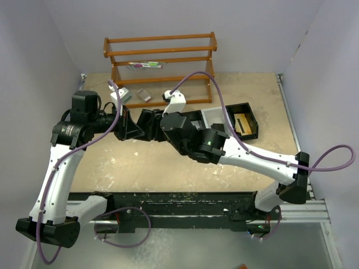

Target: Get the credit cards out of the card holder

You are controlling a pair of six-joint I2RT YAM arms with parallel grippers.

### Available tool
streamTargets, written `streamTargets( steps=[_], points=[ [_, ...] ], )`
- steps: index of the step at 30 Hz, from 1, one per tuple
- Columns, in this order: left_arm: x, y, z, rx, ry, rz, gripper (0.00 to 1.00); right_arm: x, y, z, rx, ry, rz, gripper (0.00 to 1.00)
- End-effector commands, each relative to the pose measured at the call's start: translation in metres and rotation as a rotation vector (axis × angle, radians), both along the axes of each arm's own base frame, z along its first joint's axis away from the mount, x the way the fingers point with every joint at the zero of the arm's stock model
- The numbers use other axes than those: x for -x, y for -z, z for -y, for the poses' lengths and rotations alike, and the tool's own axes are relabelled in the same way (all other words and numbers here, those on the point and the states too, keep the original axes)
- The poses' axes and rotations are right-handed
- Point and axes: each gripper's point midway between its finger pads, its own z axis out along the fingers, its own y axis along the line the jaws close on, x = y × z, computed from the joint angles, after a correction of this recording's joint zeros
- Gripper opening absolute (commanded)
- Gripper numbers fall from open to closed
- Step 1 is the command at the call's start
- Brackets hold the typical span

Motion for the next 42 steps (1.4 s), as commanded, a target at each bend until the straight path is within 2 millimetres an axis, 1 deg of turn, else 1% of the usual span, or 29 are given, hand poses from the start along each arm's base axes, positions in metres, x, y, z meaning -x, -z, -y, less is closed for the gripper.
streamTargets(
  steps=[1,3,7,11,16,19,24,25,27,28,38,42],
  points=[
    [0.010,-0.031,0.009,0.075,0.068,0.111,0.00,-0.010,0.005,0.005,0.007,0.096,-0.022,0.44],
    [0.010,-0.031,0.008,0.073,0.064,0.114,0.00,-0.012,0.008,0.005,0.007,0.116,-0.032,0.42],
    [0.008,-0.032,0.006,0.064,0.053,0.127,0.00,-0.013,0.024,0.002,0.031,0.134,-0.064,0.35],
    [0.006,-0.031,0.004,0.045,0.040,0.152,0.00,-0.012,0.035,0.002,0.061,0.141,-0.079,0.35],
    [-0.001,-0.031,-0.002,0.003,0.012,0.210,0.00,-0.013,0.033,0.006,0.071,0.152,-0.069,0.35],
    [-0.004,-0.033,-0.005,-0.017,-0.001,0.248,0.00,-0.013,0.037,0.008,0.093,0.160,-0.075,0.32],
    [-0.009,-0.036,-0.011,-0.055,-0.018,0.310,0.00,-0.010,0.048,0.010,0.103,0.156,-0.098,0.27],
    [-0.010,-0.036,-0.012,-0.062,-0.023,0.321,0.00,-0.009,0.053,0.011,0.111,0.158,-0.107,0.26],
    [-0.011,-0.037,-0.014,-0.077,-0.031,0.338,0.00,0.000,0.068,0.015,0.126,0.149,-0.164,0.25],
    [-0.011,-0.038,-0.015,-0.081,-0.032,0.348,0.00,0.003,0.072,0.015,0.124,0.136,-0.177,0.25],
    [-0.010,-0.050,-0.020,-0.100,-0.045,0.449,0.00,0.007,0.086,0.024,0.134,0.148,-0.197,0.22],
    [-0.009,-0.056,-0.022,-0.109,-0.053,0.498,0.00,0.007,0.096,0.027,0.141,0.158,-0.210,0.17]
  ],
)
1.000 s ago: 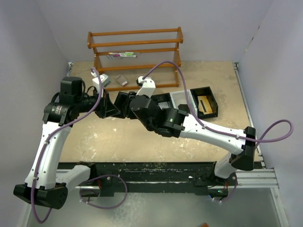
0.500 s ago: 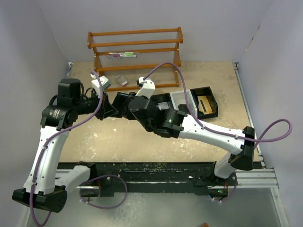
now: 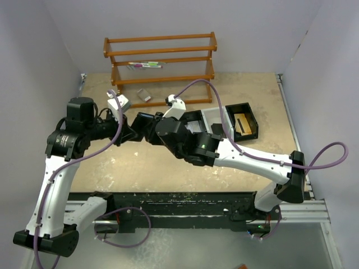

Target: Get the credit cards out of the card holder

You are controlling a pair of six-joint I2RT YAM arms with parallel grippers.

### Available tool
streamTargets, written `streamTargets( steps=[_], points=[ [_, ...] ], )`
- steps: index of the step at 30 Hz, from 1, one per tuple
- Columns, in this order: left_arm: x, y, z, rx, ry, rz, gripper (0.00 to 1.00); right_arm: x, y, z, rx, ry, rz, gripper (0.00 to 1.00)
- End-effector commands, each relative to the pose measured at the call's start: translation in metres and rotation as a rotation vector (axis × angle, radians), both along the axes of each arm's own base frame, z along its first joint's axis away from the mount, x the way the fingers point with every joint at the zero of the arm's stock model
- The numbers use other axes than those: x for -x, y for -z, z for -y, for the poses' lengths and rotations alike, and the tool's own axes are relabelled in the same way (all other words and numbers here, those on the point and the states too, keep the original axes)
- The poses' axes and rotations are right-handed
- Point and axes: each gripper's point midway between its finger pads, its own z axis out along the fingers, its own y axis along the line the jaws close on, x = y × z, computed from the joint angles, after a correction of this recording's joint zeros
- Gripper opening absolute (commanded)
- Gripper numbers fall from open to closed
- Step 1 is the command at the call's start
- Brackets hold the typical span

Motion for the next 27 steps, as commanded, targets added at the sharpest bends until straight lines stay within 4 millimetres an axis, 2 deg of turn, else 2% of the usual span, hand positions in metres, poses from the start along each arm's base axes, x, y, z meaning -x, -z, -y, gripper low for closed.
streamTargets(
  steps=[1,9,13,15,17,19,21,23,25,27],
  points=[
    [-0.006,-0.065,0.004,0.044,0.040,0.330,0.00,0.003,0.078,0.045,0.303,0.049,-0.083,0.17],
    [-0.009,-0.076,-0.003,0.014,0.016,0.422,0.00,0.009,0.098,0.060,0.314,0.065,-0.116,0.10],
    [0.000,-0.076,0.003,0.036,0.063,0.410,0.00,0.010,0.094,0.068,0.296,0.074,-0.107,0.14],
    [0.007,-0.076,0.008,0.057,0.099,0.394,0.00,0.011,0.075,0.065,0.250,0.016,-0.049,0.22],
    [0.015,-0.073,0.014,0.086,0.144,0.353,0.00,0.020,0.043,0.051,0.152,-0.145,0.051,0.38],
    [0.022,-0.071,0.020,0.117,0.186,0.306,0.00,0.043,0.004,0.041,0.035,-0.338,0.168,0.56],
    [0.029,-0.069,0.026,0.146,0.231,0.258,0.00,0.073,-0.034,0.043,-0.049,-0.518,0.271,0.73],
    [0.036,-0.069,0.031,0.170,0.277,0.228,0.00,0.097,-0.059,0.049,-0.078,-0.658,0.363,0.86],
    [0.043,-0.070,0.035,0.194,0.327,0.208,0.00,0.113,-0.077,0.060,-0.095,-0.755,0.438,0.89],
    [0.050,-0.071,0.039,0.210,0.374,0.189,0.00,0.115,-0.091,0.072,-0.122,-0.792,0.474,0.91]
  ],
)
